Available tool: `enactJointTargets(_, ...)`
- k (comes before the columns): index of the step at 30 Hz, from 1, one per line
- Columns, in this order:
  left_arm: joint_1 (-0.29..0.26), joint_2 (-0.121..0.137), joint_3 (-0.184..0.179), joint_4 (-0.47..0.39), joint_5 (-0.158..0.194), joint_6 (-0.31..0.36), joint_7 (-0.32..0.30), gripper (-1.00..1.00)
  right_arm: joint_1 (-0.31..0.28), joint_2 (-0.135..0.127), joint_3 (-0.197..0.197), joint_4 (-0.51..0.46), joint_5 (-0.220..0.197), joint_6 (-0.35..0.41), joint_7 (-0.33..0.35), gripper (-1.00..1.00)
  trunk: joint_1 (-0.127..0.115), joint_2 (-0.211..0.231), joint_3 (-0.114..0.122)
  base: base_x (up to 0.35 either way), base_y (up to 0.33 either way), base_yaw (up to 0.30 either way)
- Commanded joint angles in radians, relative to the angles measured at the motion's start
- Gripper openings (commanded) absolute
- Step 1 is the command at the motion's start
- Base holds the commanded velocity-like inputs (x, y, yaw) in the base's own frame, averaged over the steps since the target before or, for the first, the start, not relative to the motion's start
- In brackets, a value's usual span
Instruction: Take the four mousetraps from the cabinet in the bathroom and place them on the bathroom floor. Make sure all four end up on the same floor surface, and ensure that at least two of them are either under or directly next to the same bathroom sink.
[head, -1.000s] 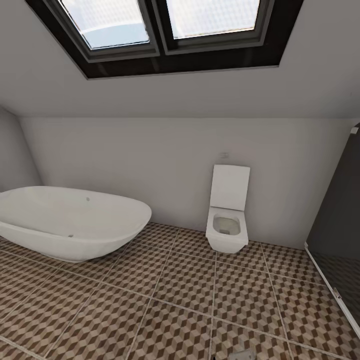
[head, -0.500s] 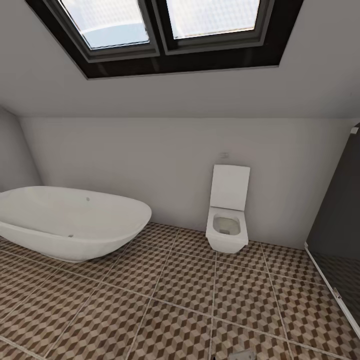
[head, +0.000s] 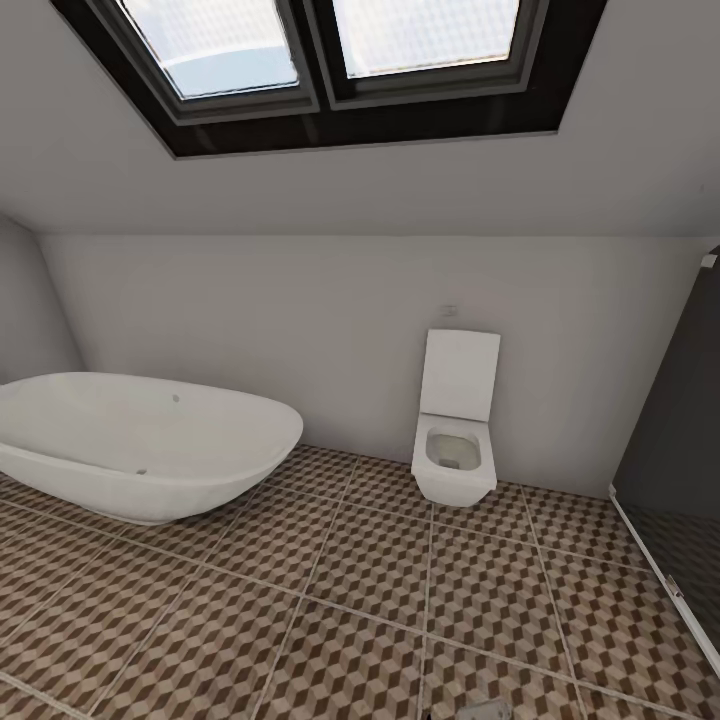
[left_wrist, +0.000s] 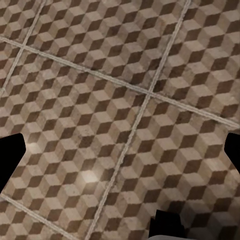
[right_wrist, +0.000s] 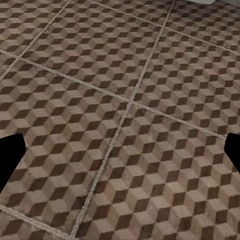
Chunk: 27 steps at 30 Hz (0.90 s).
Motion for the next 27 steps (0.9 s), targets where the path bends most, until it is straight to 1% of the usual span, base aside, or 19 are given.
enactJointTargets(1, -0.001, 0.000, 0.000, -0.001, 0.002, -0.003, 0.002, 1.00, -0.001, 0.000, 0.003, 0.001, 0.010, 0.000, -0.010, 1.00, 0.000, -0.001, -0.001, 0.000, 0.000, 0.000)
enactJointTargets(18, -0.001, -0.001, 0.000, 0.000, 0.003, -0.003, 0.002, 1.00, -0.001, 0.001, 0.004, 0.001, 0.012, -0.002, -0.014, 1.00, 0.000, -0.001, -0.001, 0.000, 0.000, 0.000)
enactJointTargets(22, -0.001, -0.018, -0.001, 0.002, 0.002, -0.003, 0.002, 1.00, -0.001, 0.002, 0.004, 0.001, 0.011, -0.001, -0.014, 1.00, 0.000, -0.001, -0.001, 0.000, 0.000, 0.000)
enactJointTargets(27, -0.001, -0.024, -0.002, 0.010, 0.001, -0.004, 0.001, 1.00, -0.001, 0.000, 0.002, 0.001, 0.012, -0.002, -0.014, 1.00, 0.000, -0.001, -0.001, 0.000, 0.000, 0.000)
